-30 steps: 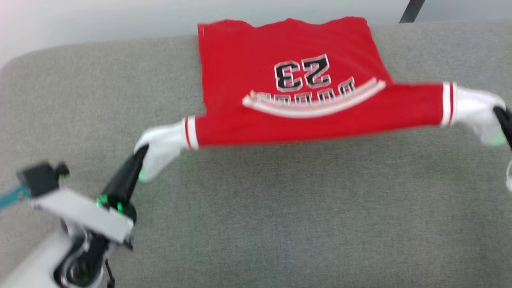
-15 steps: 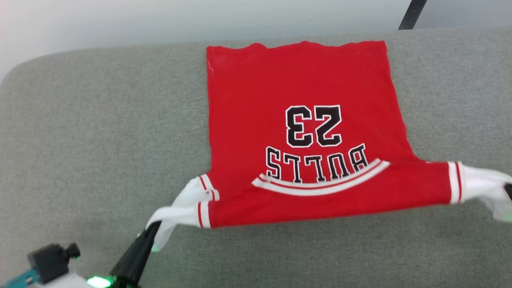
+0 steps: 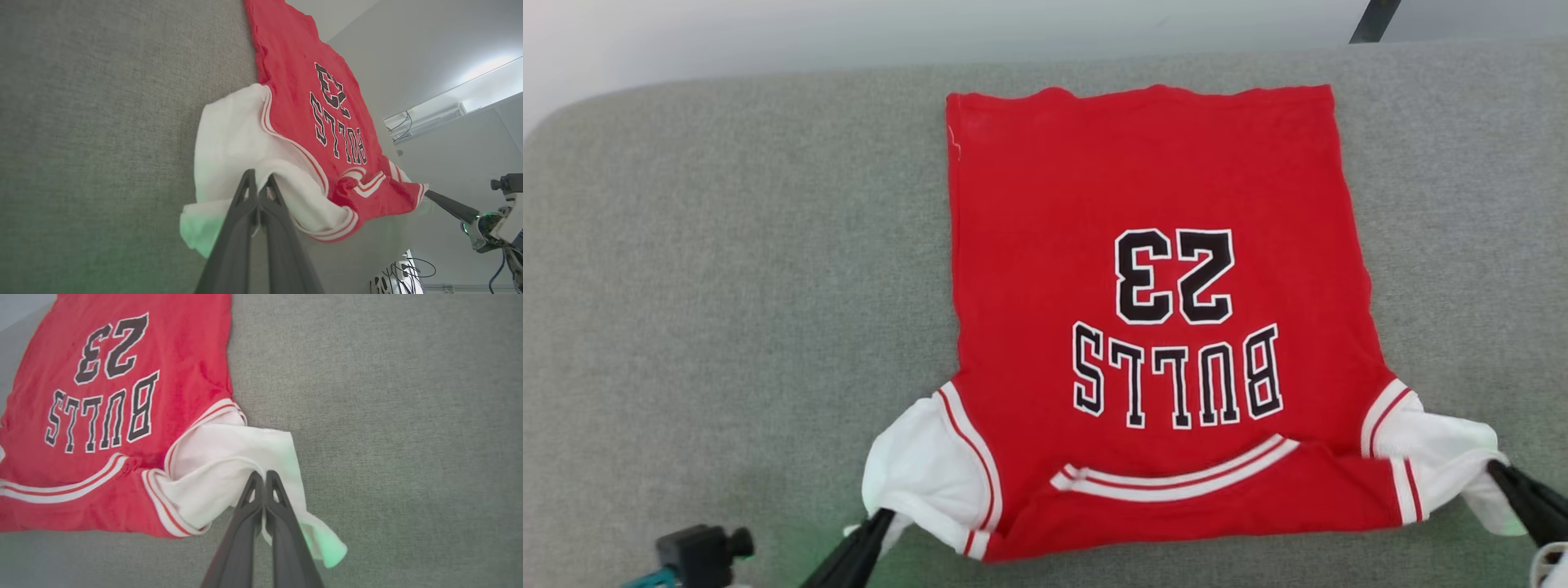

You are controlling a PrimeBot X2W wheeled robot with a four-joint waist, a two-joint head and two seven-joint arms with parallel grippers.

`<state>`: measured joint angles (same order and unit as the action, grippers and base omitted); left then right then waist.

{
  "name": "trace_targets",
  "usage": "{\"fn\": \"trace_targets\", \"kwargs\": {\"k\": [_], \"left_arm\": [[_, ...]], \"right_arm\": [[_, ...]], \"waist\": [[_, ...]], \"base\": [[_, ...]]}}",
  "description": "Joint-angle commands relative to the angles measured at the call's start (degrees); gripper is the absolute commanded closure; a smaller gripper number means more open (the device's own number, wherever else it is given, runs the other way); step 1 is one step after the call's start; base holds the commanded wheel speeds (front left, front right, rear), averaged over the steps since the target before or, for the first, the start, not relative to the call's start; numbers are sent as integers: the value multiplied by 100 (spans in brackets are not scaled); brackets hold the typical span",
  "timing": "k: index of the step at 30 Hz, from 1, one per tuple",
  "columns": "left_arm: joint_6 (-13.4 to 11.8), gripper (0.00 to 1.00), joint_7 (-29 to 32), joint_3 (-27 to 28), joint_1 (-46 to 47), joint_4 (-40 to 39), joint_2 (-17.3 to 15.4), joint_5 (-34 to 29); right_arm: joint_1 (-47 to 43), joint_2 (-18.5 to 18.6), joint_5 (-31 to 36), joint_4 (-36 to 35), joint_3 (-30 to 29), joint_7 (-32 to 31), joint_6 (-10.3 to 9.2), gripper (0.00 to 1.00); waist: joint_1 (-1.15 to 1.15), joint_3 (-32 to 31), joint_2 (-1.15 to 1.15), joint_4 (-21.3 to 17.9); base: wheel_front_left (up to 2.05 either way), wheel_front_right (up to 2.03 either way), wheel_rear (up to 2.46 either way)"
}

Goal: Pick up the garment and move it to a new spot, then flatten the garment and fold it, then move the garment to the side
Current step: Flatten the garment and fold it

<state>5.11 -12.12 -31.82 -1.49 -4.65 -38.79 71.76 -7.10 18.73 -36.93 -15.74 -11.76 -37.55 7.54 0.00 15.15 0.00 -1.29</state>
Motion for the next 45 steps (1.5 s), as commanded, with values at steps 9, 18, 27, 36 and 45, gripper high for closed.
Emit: {"fn": "trace_targets", "kwargs": {"k": [9, 18, 27, 36, 45], "left_arm": [[132, 100, 76, -401, 496, 943, 372, -391], [202, 100, 43, -620, 744, 1547, 550, -525], [216, 100, -37, -653, 886, 1683, 511, -505], [198, 100, -193, -481, 709, 1307, 328, -570], [100, 100, -170, -460, 913, 760, 310, -773]], "right_arm": [[243, 74, 127, 983, 442, 306, -10, 100], [472, 165, 217, 1745, 909, 662, -11, 100], [669, 283, 454, 2034, 1278, 905, -11, 3], [421, 557, 412, 587, 605, 419, -11, 0], [1436, 920, 253, -357, 69, -717, -10, 0]], "waist": [[0, 137, 0, 103], [0, 188, 0, 89], [0, 199, 0, 9], [0, 150, 0, -102], [0, 458, 0, 30]], "base": [[0, 0, 0], [0, 0, 0], [0, 0, 0], [0, 0, 0], [0, 0, 0]]}}
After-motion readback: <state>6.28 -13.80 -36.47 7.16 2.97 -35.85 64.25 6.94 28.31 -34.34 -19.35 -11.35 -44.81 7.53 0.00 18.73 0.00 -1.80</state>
